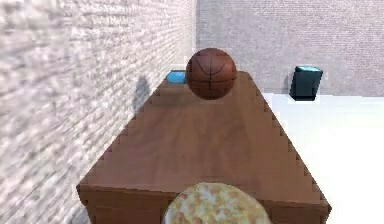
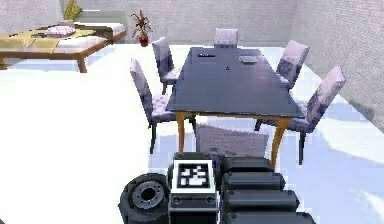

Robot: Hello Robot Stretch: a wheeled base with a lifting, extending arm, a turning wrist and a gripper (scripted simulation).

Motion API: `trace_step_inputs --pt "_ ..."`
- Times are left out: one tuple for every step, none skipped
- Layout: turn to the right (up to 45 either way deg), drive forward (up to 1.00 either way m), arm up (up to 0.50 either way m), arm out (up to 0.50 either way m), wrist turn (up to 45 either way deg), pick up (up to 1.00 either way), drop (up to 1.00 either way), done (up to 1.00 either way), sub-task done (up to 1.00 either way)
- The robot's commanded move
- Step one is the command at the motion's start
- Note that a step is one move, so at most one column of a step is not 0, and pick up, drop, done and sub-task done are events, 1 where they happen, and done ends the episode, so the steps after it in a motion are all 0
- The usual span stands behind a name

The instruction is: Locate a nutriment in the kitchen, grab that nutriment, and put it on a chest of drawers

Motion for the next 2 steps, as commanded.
trace_step_inputs --pt "45.0 0.0 0.0 0.0 0.0 0.0 0.0 0.0 0.0" --pt "15.0 0.0 0.0 0.0 0.0 0.0 0.0 0.0 0.0"
